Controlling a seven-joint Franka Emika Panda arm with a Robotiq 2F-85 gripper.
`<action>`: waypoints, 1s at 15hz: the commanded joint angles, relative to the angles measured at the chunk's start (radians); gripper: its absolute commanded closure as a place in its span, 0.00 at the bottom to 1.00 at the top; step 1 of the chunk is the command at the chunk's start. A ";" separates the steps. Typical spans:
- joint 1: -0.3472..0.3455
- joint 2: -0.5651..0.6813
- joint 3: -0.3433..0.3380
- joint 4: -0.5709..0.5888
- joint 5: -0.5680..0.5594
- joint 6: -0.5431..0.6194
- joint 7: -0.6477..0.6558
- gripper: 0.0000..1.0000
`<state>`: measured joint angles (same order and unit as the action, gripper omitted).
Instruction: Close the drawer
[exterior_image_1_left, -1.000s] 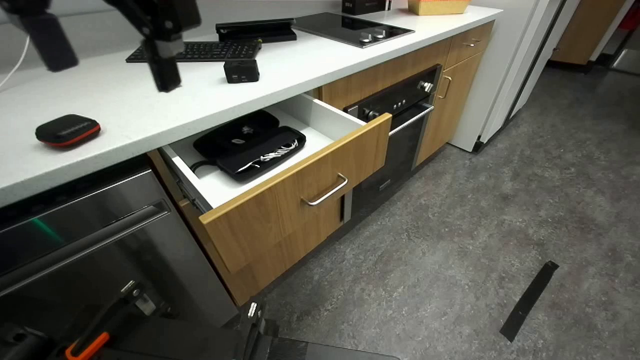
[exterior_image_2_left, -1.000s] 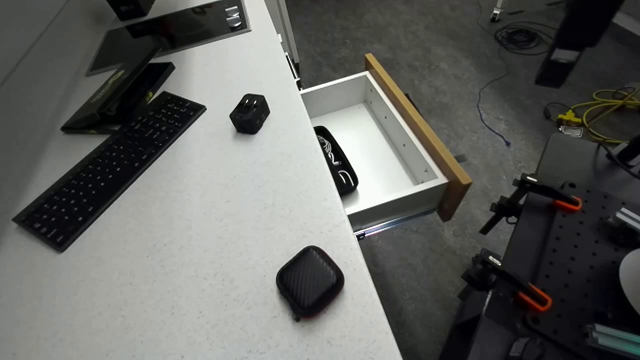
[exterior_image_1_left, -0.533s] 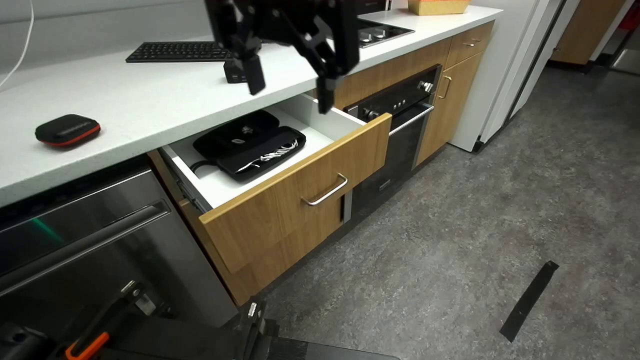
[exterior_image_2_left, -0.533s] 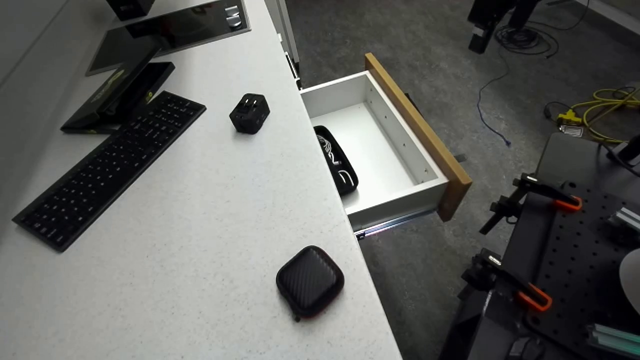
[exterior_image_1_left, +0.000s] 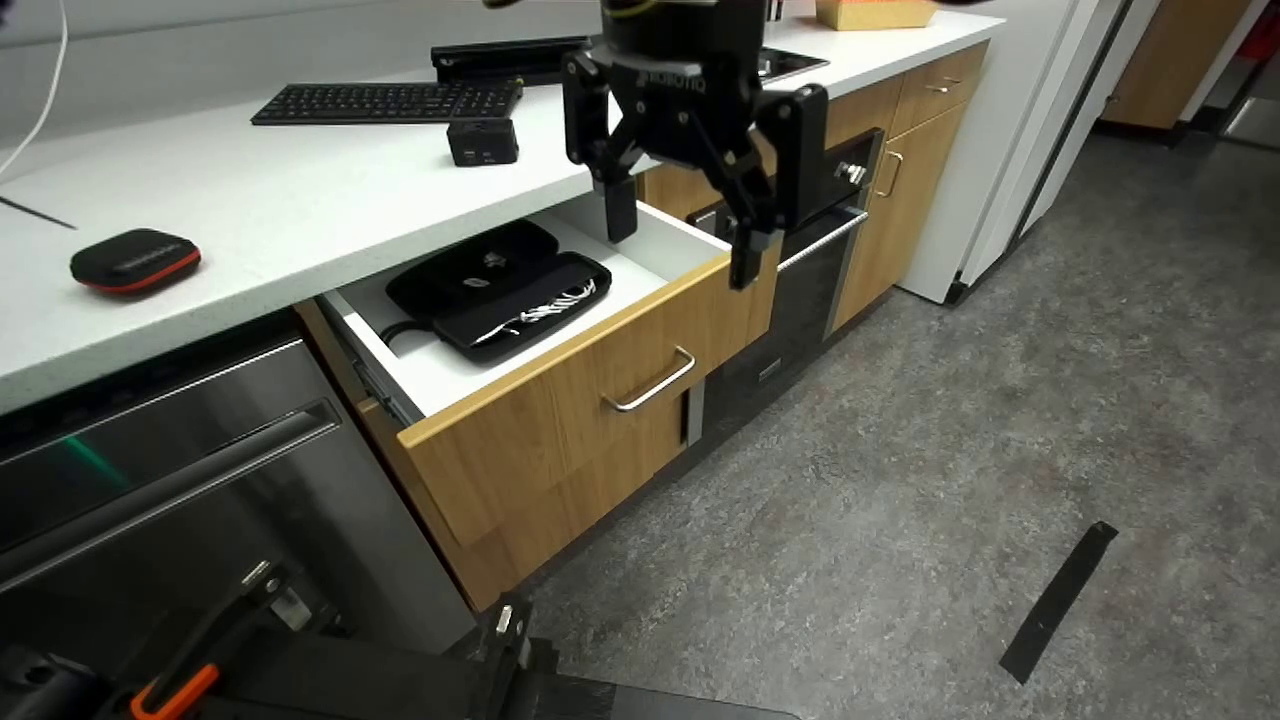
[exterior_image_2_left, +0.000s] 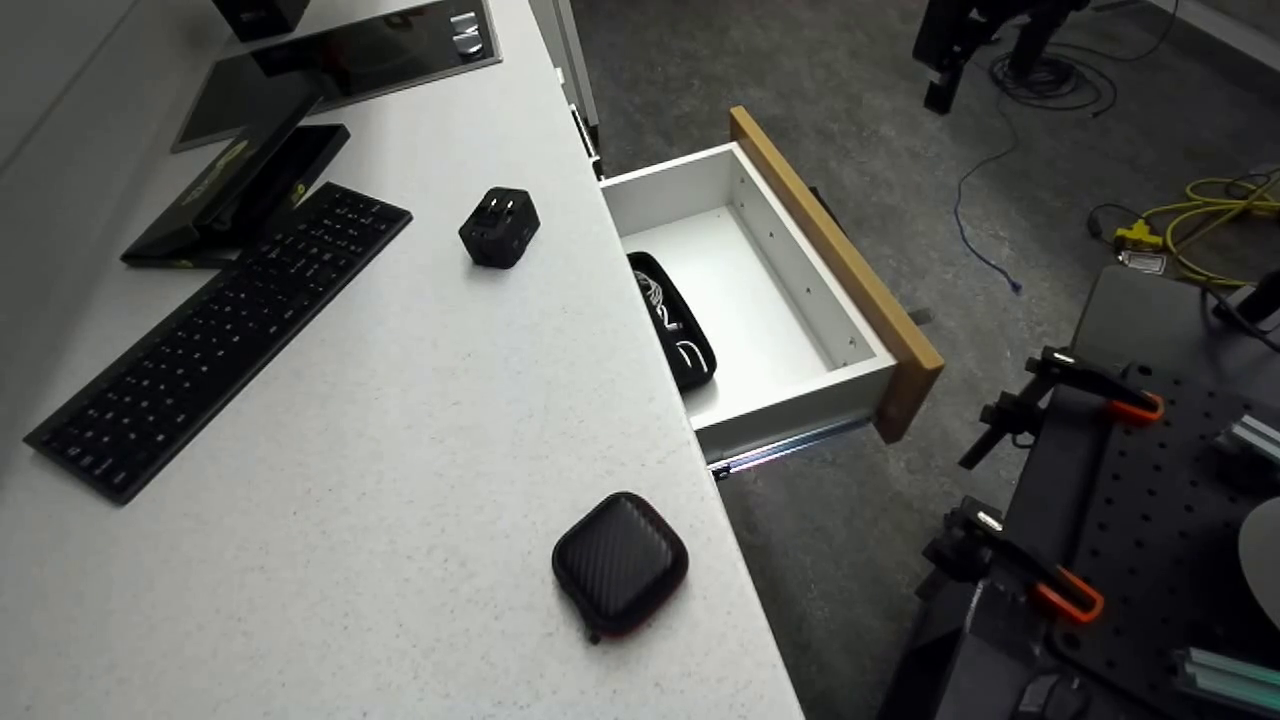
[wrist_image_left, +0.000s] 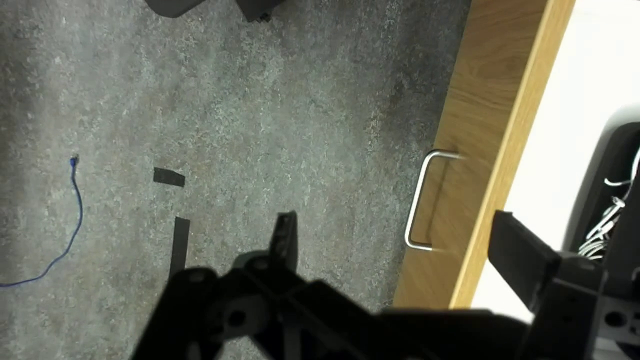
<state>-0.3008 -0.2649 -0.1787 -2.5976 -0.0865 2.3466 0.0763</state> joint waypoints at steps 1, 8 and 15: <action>0.003 0.016 0.007 -0.011 -0.033 0.069 0.070 0.00; -0.041 0.395 -0.019 0.109 -0.265 0.371 0.454 0.00; 0.075 0.731 -0.117 0.320 -0.074 0.430 0.478 0.00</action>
<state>-0.2837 0.3237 -0.2608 -2.3913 -0.2505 2.7543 0.5444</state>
